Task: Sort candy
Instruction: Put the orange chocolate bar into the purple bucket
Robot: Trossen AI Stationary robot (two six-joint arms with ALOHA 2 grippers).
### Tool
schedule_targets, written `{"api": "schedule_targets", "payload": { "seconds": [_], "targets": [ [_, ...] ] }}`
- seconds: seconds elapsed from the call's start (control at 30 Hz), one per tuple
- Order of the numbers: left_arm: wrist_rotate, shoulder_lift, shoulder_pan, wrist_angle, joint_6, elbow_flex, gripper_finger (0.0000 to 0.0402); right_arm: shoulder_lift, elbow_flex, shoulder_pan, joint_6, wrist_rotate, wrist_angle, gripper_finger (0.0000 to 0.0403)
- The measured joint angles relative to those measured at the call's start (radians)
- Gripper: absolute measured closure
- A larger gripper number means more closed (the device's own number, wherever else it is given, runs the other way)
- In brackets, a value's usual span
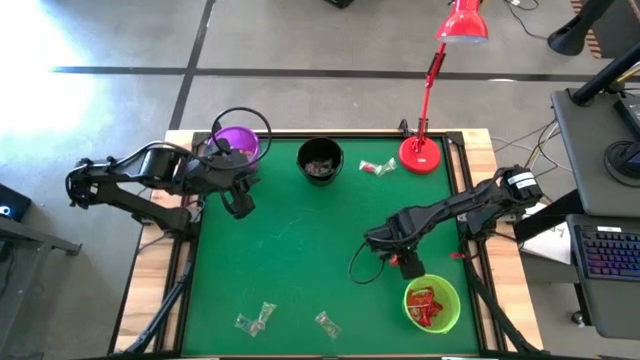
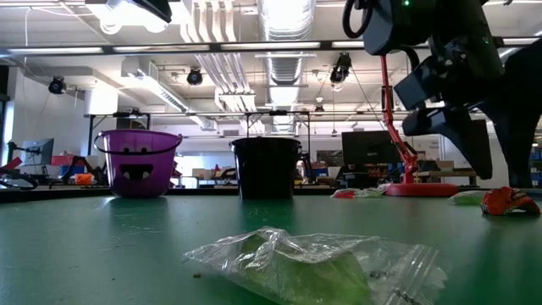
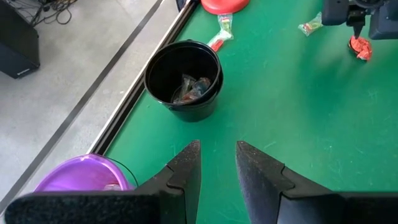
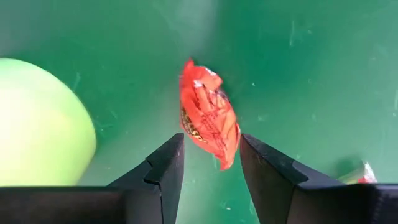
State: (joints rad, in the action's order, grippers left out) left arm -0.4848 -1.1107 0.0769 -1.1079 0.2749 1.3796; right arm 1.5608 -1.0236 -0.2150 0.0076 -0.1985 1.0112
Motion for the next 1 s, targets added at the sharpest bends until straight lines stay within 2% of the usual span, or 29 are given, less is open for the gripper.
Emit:
{"api": "schedule_targets", "payload": {
  "seconds": [0.17, 0.73, 0.83, 1.0],
  "targets": [
    [0.000, 0.000, 0.000, -0.002, 0.000, 0.000, 0.0318, 0.000, 0.001, 0.000, -0.009, -0.066, -0.008, 0.0255],
    [-0.001, 0.000, 0.000, -0.001, 0.000, 0.000, 0.0318, 0.066, 0.021, 0.002, -0.024, -0.090, -0.097, 0.0253],
    [-0.001, 0.000, 0.000, -0.001, 0.000, -0.001, 0.0318, 0.079, 0.021, 0.004, -0.021, -0.099, -0.093, 0.0262],
    [-0.001, 0.000, 0.000, -0.004, 0.000, -0.001, 0.0318, 0.091, 0.021, 0.026, -0.007, -0.081, -0.106, 0.0301]
  ]
}}
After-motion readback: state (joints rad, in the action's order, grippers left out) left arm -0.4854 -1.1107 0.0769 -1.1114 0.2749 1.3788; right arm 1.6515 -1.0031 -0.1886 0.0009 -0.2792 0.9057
